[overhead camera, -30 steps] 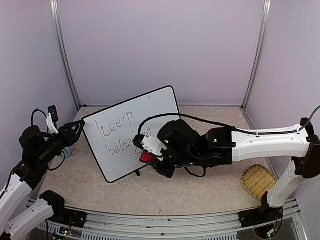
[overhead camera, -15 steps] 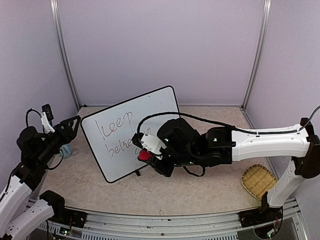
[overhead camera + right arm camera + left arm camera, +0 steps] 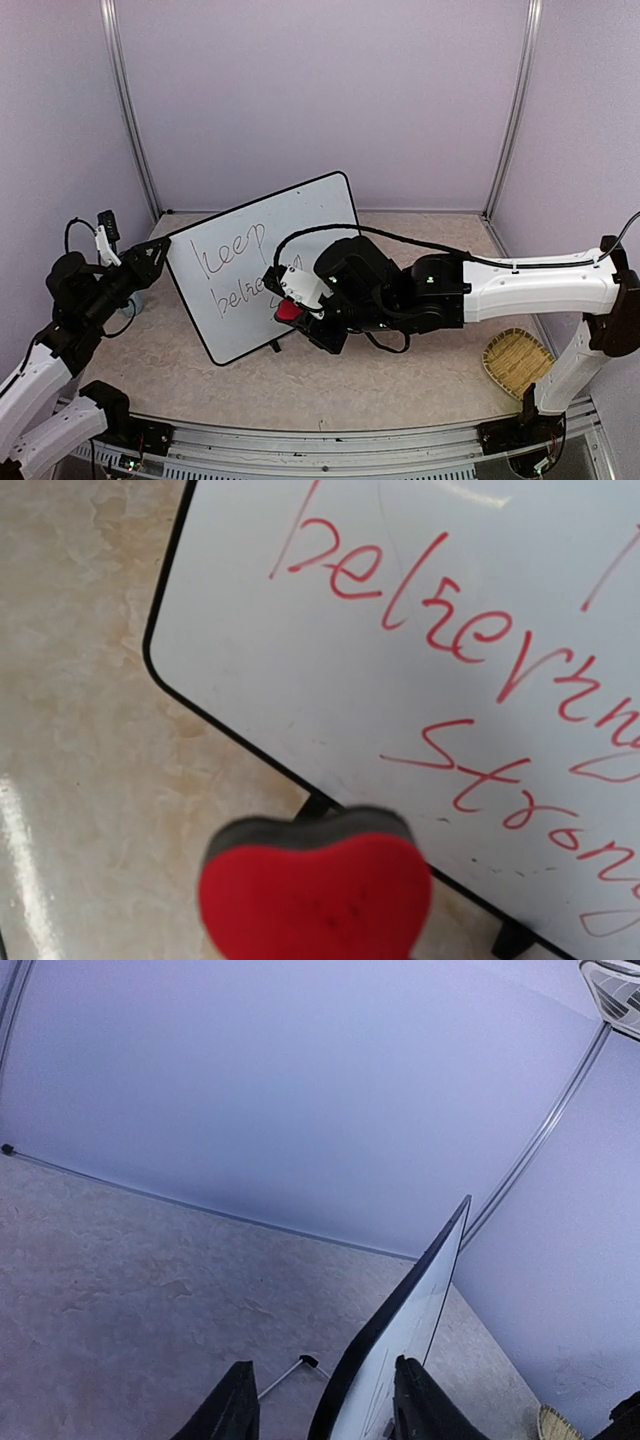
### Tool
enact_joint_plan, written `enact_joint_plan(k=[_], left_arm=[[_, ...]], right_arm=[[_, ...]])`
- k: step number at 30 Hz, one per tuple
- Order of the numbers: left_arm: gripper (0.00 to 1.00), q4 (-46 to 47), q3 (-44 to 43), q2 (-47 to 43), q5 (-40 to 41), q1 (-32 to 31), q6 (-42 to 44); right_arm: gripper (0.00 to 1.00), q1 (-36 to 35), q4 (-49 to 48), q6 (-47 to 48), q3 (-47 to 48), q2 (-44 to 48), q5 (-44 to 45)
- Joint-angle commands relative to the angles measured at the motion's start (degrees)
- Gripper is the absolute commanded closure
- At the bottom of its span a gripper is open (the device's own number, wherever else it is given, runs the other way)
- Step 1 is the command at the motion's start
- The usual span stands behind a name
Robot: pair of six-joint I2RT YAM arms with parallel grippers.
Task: Erase the whiteboard
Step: Hold the whiteboard at the center of the board.
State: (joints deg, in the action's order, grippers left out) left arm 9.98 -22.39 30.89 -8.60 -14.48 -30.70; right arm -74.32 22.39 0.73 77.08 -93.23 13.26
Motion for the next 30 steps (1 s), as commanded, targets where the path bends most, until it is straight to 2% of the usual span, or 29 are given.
enact_joint_plan(k=[1,5,13,21,30], left_arm=[[0.6,4.72,0.93,-0.6,-1.84,0.44,0.33],[0.73,6.51,1.55,-0.17,-3.57,0.47,0.15],[0.85,7.63,1.84,0.91,-6.15,0.44,-0.05],[0.87,5.57,2.71,-2.06,-5.54,-1.51,-2.36],[0.87,-2.06,5.79,-13.38,3.1,-7.56,-6.97]], right_arm=[[0.84,-0.38,-1.21,-0.38,-0.29,-0.57,-0.38],[0.84,-0.38,-1.45,-0.21,-0.15,-0.63,-0.51],[0.84,-0.38,-1.12,-0.05,0.29,-0.8,-0.52],[0.84,-0.38,-0.64,0.15,0.89,-0.94,-0.56],[0.84,-0.38,-0.96,0.15,1.34,-1.03,-1.06]])
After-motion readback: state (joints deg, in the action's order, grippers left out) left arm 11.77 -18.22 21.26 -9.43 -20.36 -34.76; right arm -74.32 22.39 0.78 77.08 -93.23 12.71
